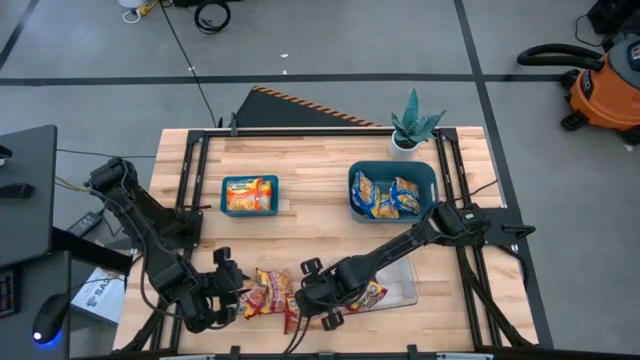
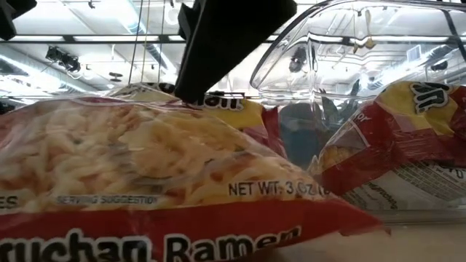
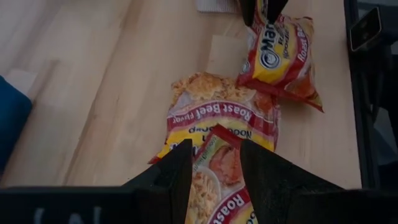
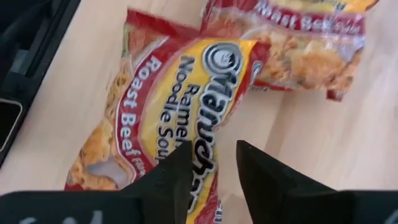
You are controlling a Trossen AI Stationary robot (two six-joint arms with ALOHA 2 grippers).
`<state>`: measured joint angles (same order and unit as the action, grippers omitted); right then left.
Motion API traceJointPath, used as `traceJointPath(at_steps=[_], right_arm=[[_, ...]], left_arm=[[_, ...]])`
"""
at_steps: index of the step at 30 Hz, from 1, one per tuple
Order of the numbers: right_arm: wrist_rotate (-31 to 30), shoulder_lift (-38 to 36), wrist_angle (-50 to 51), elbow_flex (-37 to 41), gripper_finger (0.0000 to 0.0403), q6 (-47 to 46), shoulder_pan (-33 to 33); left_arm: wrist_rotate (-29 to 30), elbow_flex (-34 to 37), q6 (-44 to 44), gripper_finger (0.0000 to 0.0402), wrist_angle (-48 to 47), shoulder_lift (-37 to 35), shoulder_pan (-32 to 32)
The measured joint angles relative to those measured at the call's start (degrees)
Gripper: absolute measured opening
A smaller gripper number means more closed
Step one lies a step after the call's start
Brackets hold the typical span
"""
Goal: Sort Maruchan noodles
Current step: Put the red noodle pack into the transparent bin
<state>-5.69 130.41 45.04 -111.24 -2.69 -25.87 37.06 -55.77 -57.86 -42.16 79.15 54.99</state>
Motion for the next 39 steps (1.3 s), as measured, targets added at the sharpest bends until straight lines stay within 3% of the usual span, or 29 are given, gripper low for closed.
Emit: traceJointPath(at_steps=[11, 17, 27, 34, 39], right_arm=[[1.14, -0.13, -0.10, 0.02, 0.0008, 1.41, 0.05], [0.05, -0.13, 0.36, -0.50, 0.0007, 1.87, 0.13], [-8.91, -0.33, 6.41, -12.43, 0.0004, 7.30, 0.13], [-16.65, -0.76, 18.49, -22.32, 0.0002, 6.91, -1.28], [-22.24, -4.56, 26.69, -23.12, 0.0002, 2.52, -3.81]], left_arm=[[0.04, 0.00, 0.81, 0.0141, -0.18, -0.02, 0.35], [-3.72, -0.02, 0.79, 0.0141, -0.05, -0.28, 2.53], [2.12, -0.02, -1.17, 0.0141, -0.10, -0.41, 3.81], [4.06, -0.02, -1.23, 0.0141, -0.13, -0.41, 3.79], [4.92, -0.02, -1.49, 0.0141, -0.12, -0.41, 3.81]])
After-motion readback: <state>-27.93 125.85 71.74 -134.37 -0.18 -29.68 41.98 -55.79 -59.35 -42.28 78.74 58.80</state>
